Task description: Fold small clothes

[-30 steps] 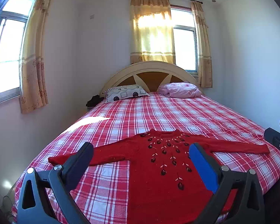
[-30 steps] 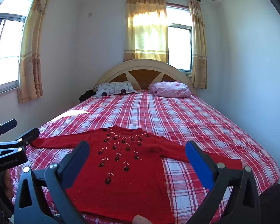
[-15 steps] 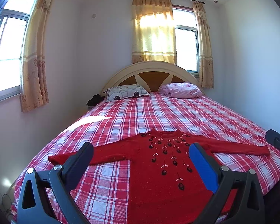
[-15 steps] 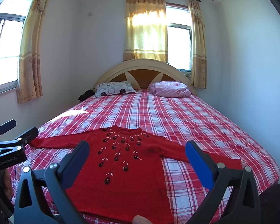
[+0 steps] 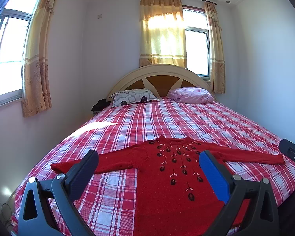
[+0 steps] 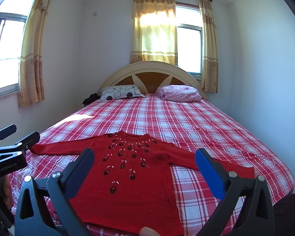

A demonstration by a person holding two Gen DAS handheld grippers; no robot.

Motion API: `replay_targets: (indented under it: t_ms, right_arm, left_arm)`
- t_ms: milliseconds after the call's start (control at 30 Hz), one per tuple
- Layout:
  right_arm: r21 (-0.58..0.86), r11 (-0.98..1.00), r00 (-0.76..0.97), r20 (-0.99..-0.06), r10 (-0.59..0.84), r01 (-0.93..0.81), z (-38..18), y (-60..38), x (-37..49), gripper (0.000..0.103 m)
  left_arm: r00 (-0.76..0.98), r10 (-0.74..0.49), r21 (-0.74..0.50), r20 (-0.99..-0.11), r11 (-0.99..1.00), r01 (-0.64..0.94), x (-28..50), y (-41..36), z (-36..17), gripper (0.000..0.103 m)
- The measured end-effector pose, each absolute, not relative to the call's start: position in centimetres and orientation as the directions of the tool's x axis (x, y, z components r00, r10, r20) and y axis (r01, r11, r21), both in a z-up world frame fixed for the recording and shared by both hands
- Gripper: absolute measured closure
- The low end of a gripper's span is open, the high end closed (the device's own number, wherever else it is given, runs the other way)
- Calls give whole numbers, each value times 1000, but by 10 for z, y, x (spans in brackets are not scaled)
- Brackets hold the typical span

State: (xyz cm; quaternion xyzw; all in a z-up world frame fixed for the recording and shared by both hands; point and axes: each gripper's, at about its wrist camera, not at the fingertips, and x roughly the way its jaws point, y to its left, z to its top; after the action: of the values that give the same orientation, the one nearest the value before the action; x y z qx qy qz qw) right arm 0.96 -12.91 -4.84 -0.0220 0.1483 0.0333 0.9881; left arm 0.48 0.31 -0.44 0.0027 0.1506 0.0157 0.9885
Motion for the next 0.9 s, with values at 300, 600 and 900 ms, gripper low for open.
replay_targets:
  t_ms: [300,600,900]
  right_arm:
    - [-33,997,954,-295,59,-72,-48,-129,10,0]
    - [-34,997,953,-297,59,-73,-49,-128,9,0]
    - [-34,997,951,-302,60,-73,-50,-128,10,0]
  left_arm:
    - [954,34,12,-298,999,-32,5,2,-5,1]
    - [954,35,3,-297,999,-36,6,4,-5,1]
    - [953,36,4,-302,999,-37,6,4,-5,1]
